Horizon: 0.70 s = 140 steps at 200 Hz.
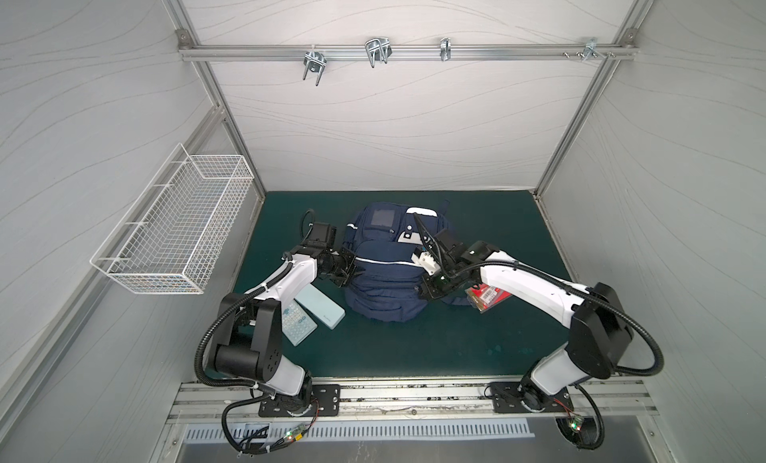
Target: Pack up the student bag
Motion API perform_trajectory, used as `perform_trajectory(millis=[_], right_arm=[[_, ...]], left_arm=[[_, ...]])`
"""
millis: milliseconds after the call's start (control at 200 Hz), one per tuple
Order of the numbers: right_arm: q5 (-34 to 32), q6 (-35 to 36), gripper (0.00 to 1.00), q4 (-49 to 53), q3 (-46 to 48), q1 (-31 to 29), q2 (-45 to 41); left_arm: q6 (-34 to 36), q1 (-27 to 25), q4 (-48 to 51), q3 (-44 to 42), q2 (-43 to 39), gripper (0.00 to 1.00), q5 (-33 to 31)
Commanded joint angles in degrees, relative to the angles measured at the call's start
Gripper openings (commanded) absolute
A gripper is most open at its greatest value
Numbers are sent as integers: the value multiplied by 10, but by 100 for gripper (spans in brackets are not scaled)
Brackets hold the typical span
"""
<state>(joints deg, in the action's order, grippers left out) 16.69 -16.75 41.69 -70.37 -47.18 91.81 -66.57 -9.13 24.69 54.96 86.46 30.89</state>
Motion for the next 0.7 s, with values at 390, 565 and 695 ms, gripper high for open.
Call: perform_trajectory(millis=[390, 565, 695], right_arm=[[-1, -109, 0, -85, -232, -86, 226], [-31, -96, 0, -70, -170, -20, 167], [-24, -63, 0, -59, -114, 18, 106]], left_arm=[[-82, -2, -86, -60, -74, 0, 0], [-75, 2, -69, -74, -106, 0, -9], [-81, 2, -58, -88, -132, 0, -7]])
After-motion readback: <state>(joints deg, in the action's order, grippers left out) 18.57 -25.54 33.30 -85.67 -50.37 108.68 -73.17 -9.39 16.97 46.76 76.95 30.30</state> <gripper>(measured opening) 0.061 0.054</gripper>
